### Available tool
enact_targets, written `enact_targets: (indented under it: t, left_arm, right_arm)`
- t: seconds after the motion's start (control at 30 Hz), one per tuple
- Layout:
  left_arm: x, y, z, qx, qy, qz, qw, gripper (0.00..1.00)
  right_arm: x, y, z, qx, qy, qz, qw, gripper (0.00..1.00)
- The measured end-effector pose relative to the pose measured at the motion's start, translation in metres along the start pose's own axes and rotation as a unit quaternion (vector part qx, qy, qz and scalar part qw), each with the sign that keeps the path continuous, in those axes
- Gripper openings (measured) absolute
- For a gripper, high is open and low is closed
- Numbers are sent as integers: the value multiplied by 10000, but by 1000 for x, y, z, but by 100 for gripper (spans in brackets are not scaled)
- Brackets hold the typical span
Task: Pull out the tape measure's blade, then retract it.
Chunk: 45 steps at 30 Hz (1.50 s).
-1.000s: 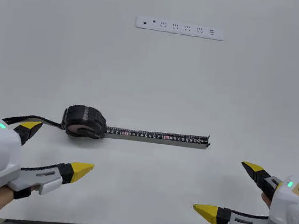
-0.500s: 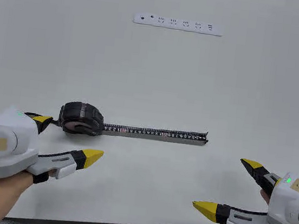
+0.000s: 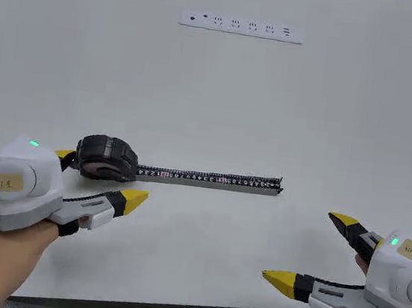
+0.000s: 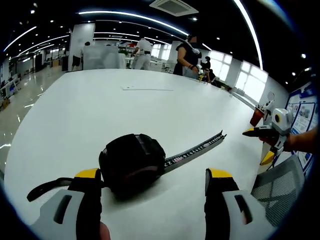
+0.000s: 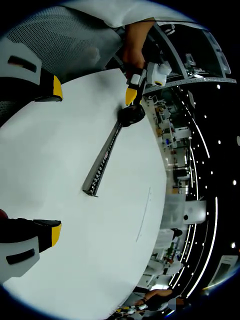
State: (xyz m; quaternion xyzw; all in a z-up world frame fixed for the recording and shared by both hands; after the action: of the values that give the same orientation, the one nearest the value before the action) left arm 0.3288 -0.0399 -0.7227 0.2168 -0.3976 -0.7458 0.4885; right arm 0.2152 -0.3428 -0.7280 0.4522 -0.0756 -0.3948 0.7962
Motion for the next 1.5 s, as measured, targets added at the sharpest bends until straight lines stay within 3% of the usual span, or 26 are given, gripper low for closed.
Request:
enact_targets:
  t: [0.2,0.33,0.43,0.67,1.13,1.23,1.5]
  left_arm:
    - [-1,4,-6,85,219,265,9994,81]
    - [-1,5,-12,97,409,213,9989,80]
    - [-3,8,-14,145,536,454,9974,78]
    - [-2,7,-18,165,850,376,9955,76]
    - [-5,6,-25,177,1440,359,9888,71]
    - [-7,7,-26,187,1505,504,9871,69]
    - [-11,5,-29,129,1655,481,9850,65]
  right_arm:
    - [4,5,-5,-50,77,39,10000,96]
    - [11,10,-8,-125,169,104,9997,89]
    - [18,14,-10,-191,263,212,9992,84]
    - [33,21,-17,-450,495,517,9964,72]
    - [50,31,-37,-1013,941,1114,9841,54]
    - [51,33,-42,-1052,1020,1178,9822,52]
    - [55,39,-51,-1218,1183,1490,9742,44]
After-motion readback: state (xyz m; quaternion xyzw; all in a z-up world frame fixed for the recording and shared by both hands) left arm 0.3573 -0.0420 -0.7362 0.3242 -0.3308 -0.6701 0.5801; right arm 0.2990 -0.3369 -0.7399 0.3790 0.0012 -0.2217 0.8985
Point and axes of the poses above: the centre of the closed fingertips' face, and the gripper's own axes: z roughly backward along the fingers, x roughly to its right, y roughly out of its top, the point moved 4 cm from there along z, roughly backward along the fingers, and after that the axes turned 13 degrees about y, right-handed, at the moved point
